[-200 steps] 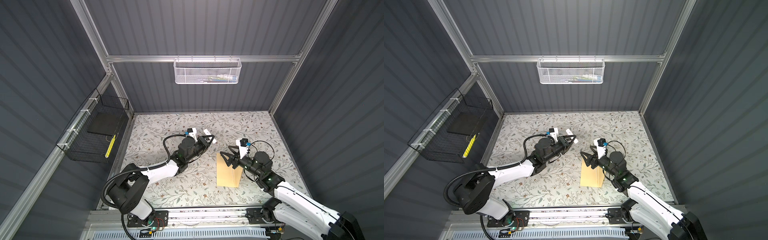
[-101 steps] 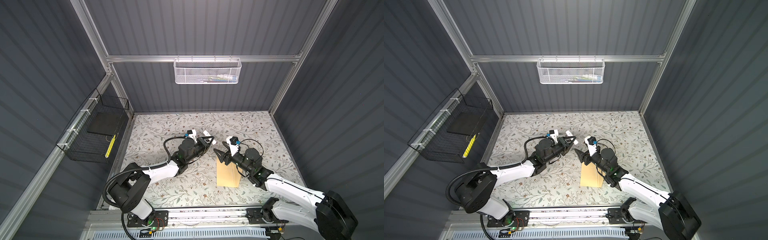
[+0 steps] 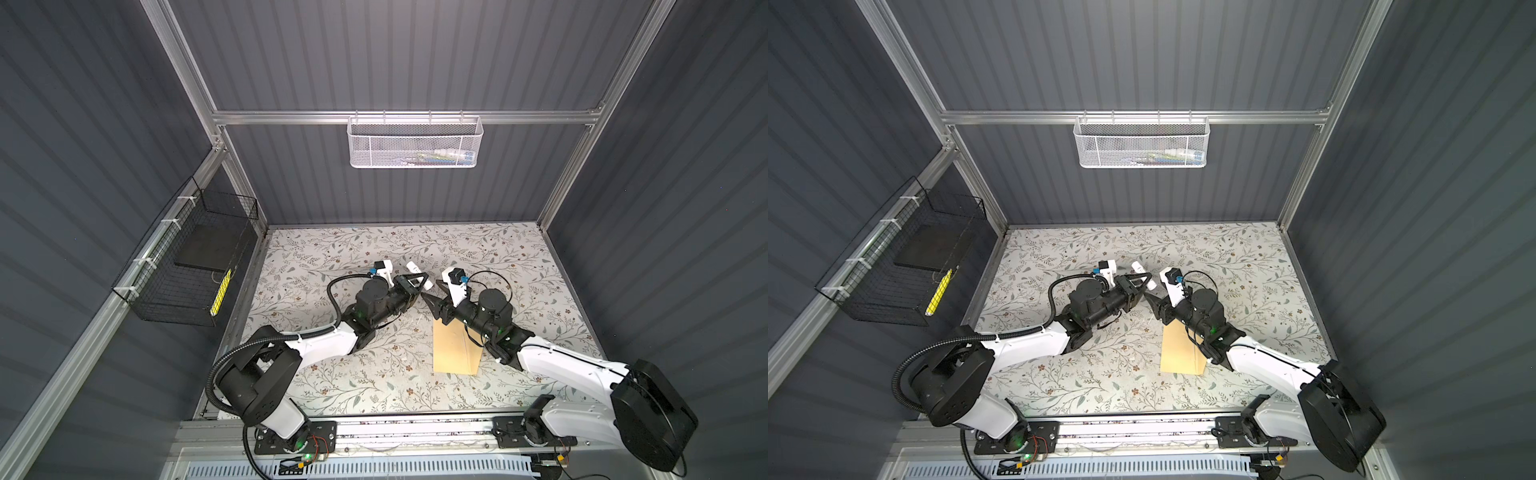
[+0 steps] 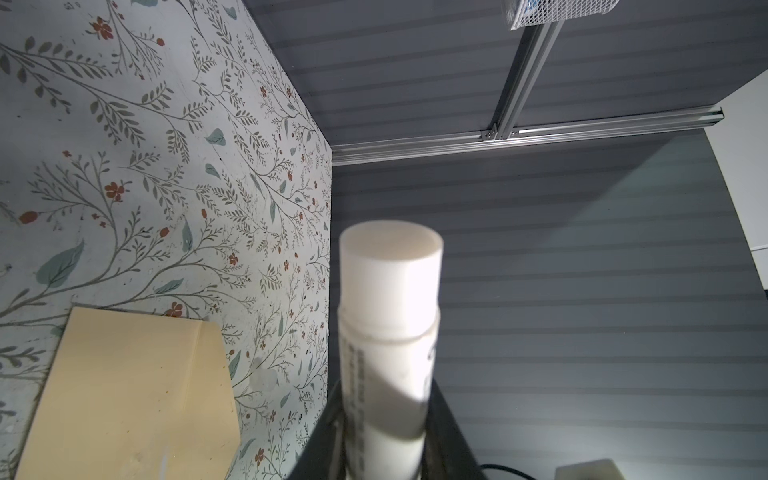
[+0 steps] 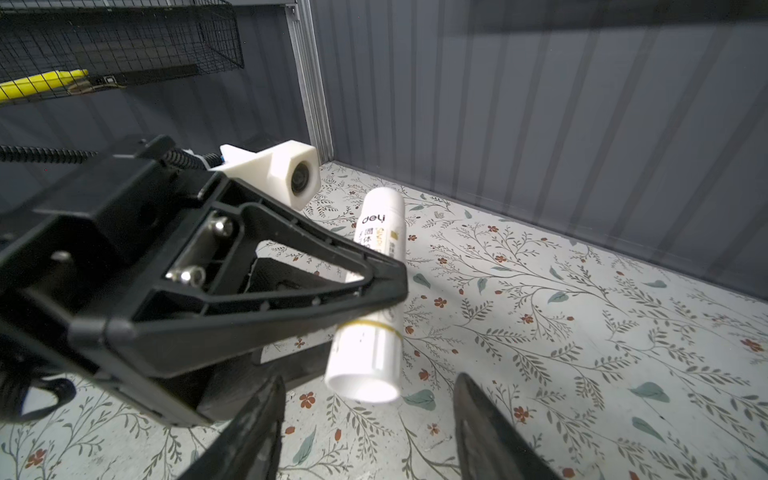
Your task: Place the letter into the envelope and seal it
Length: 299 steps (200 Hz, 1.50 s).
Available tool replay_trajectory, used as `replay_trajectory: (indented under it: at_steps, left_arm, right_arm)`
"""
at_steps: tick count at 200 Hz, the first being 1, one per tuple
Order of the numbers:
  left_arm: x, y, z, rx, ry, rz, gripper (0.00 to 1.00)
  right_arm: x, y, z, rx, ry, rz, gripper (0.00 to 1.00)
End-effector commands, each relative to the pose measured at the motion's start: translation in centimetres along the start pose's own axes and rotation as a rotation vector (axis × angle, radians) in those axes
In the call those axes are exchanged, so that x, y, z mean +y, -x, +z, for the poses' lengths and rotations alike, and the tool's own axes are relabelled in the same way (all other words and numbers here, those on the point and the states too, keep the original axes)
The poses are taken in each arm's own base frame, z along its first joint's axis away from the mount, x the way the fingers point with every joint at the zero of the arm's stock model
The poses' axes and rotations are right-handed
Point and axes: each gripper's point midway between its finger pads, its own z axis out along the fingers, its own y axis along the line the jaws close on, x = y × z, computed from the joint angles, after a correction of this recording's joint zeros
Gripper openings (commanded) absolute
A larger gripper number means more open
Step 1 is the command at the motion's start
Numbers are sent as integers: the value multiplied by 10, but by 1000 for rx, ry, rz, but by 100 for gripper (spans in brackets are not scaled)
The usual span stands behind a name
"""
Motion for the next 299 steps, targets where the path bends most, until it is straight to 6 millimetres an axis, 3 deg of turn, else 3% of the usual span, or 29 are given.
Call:
replay_trajectory:
  at_steps: [1, 86, 150, 179, 225, 299]
  left_arm:
    - [-2, -5, -1, 18, -22, -9, 3]
    - [1, -9, 1, 40, -28, -26, 3]
    - [9, -13, 4, 56, -28, -45, 7]
    - [9, -12, 6, 53, -33, -50, 16]
    - [16, -1, 3, 8, -19, -67, 50]
    - [19, 28, -14, -91, 16, -50, 53]
  right_arm:
    - [0, 23, 4, -63, -5, -15, 62]
    - [4, 19, 12, -42, 20, -15, 45]
    - [24, 16, 4, -41, 123, -18, 19]
    - [29, 16, 2, -42, 147, -15, 10]
    - [30, 9, 2, -21, 134, 1, 5]
    - [27, -2, 4, 1, 111, 21, 3]
